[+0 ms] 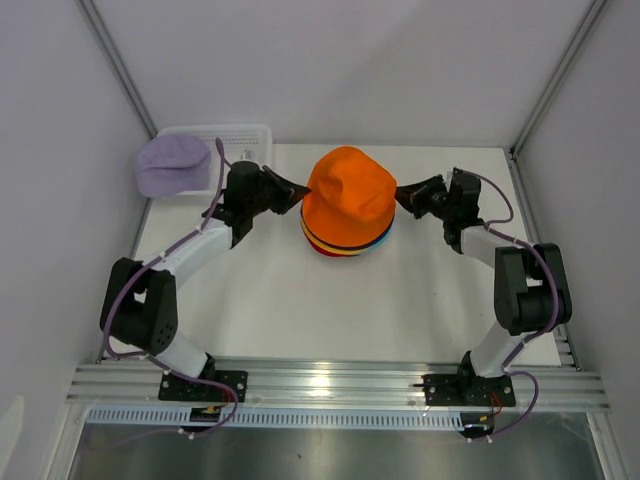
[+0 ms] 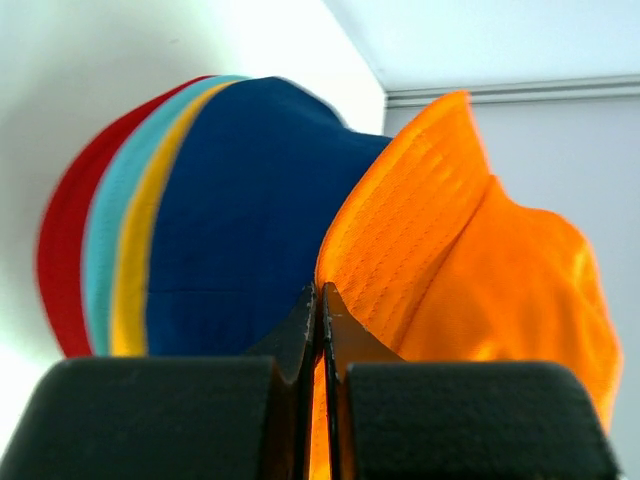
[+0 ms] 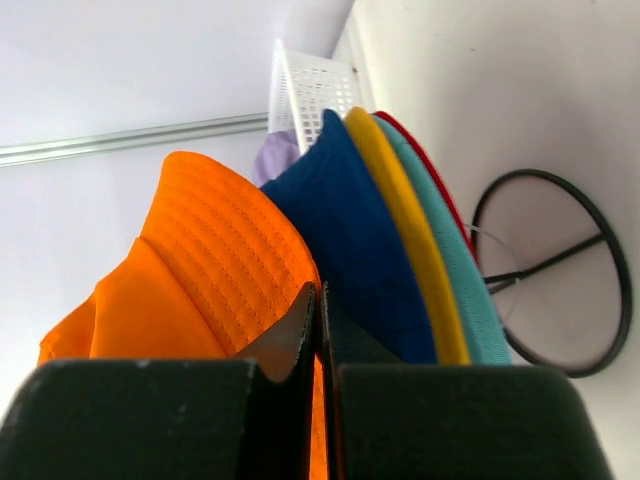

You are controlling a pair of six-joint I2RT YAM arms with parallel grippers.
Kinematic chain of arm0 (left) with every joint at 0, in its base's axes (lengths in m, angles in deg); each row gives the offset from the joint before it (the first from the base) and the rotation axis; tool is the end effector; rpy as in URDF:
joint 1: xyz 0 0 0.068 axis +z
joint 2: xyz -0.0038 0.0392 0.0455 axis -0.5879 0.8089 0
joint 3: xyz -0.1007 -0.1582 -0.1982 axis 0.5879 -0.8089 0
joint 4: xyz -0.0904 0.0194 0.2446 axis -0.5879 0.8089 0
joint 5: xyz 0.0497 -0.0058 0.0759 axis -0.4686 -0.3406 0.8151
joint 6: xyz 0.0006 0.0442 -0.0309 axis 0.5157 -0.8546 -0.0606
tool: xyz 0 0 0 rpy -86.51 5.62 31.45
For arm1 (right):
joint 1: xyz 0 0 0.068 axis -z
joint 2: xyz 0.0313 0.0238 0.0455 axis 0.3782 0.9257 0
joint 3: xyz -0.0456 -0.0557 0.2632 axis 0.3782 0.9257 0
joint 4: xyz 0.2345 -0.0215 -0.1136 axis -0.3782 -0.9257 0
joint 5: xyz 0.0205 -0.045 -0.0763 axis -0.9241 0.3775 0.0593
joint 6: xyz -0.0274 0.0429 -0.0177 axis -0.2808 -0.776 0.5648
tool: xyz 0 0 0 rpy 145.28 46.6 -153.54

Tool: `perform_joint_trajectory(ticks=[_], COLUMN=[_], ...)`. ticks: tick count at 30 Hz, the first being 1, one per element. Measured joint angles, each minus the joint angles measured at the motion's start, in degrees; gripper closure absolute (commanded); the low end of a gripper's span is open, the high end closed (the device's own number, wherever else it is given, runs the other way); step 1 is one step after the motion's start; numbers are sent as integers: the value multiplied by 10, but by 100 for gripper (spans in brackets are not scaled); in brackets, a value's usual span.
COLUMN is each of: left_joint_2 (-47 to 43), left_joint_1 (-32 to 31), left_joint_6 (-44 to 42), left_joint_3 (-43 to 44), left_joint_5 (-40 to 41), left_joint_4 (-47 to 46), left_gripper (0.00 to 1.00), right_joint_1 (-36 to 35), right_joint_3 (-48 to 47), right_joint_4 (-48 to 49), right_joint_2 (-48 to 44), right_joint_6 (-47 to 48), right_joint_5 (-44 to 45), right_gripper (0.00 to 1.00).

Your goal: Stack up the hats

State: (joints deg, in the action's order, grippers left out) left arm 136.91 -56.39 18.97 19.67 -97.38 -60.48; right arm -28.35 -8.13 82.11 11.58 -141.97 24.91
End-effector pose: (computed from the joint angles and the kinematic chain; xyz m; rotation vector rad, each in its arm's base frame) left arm 0.3336 -0.1326 0.2808 -0.7090 2.0277 -1.1997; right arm 0.3672 0.0576 0.2220 0.8105 1.9007 1.4424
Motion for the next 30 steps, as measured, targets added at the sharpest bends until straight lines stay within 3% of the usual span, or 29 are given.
perform_joint_trajectory(ticks=[24,30], left_joint_2=[74,76], left_joint_1=[0,0], left_joint_6=[-9,-56], left_joint_3=[-12,-17], left_joint_5=[33,24], left_joint_4=[-29,-49], left_gripper=[99,99], right_joint_1=[-17,-21], right_joint_3=[-14,-42], right_joint_4=[-46,-79], right_joint_2=[19,30], right_joint_6=[134,179], right_joint_5=[25,23], right_gripper=[100,100])
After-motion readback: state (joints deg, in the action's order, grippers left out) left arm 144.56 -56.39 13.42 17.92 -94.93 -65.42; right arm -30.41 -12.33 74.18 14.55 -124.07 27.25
